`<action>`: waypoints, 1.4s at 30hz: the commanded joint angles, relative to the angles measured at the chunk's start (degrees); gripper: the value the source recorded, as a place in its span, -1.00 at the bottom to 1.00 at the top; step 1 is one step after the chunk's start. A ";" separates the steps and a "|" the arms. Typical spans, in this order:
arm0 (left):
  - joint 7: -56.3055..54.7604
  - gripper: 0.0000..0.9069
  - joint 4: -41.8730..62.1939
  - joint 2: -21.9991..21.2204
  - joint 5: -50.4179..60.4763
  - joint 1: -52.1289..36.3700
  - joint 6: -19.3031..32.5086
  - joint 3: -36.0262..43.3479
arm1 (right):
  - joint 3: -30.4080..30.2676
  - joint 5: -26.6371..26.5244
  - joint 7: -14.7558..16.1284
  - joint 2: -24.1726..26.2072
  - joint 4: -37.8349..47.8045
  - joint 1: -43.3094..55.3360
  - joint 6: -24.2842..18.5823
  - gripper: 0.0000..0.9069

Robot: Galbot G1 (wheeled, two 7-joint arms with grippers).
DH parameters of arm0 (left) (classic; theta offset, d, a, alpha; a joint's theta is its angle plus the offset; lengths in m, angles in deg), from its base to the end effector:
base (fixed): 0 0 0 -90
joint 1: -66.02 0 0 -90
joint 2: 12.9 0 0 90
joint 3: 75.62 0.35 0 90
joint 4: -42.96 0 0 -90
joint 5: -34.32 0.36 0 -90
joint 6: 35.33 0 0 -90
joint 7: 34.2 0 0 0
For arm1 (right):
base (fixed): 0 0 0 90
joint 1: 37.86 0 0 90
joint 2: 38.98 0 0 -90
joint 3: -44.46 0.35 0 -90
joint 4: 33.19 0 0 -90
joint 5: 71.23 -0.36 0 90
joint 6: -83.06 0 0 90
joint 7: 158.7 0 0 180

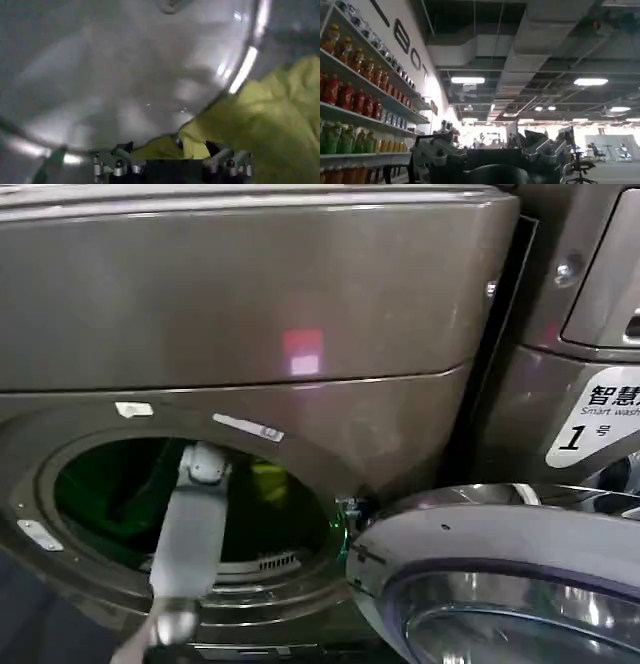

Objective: Grasp the clothes from the dryer.

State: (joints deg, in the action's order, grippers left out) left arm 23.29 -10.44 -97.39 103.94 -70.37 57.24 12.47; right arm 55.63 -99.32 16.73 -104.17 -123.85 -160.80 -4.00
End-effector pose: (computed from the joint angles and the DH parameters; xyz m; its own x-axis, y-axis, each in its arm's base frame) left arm 0.6055 0.0638 -0.1779 -0.6882 0.2248 0.6898 0.7253 0.1920 0.6611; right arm -0.1486 -0.4657 -0.1012 0.0142 0.9090 -0.4165 0.9995 -0.0252 -0.0211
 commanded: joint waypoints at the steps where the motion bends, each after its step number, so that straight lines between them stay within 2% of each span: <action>1: 19.73 1.00 5.14 0.73 9.86 -6.72 16.57 1.01 | -0.55 0.03 -0.02 -0.25 -0.17 0.19 -0.17 1.00; 15: 15.88 1.00 16.17 0.63 11.84 -9.90 13.77 2.85 | -1.58 0.61 -0.09 -0.61 -0.15 0.56 -0.75 1.00; 32: 14.53 1.00 23.13 1.36 1.36 -8.18 11.93 4.09 | -4.30 1.71 -0.14 -0.94 -0.38 2.38 -1.20 1.00; 42: 14.48 1.00 24.31 1.65 -0.57 -6.75 10.11 4.74 | -4.74 1.90 -0.16 -0.87 -0.19 2.73 -1.41 1.00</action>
State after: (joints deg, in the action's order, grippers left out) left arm 37.68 11.67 -95.79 106.01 -77.83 68.28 16.83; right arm 51.13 -97.45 16.59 -105.08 -124.17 -158.20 -5.36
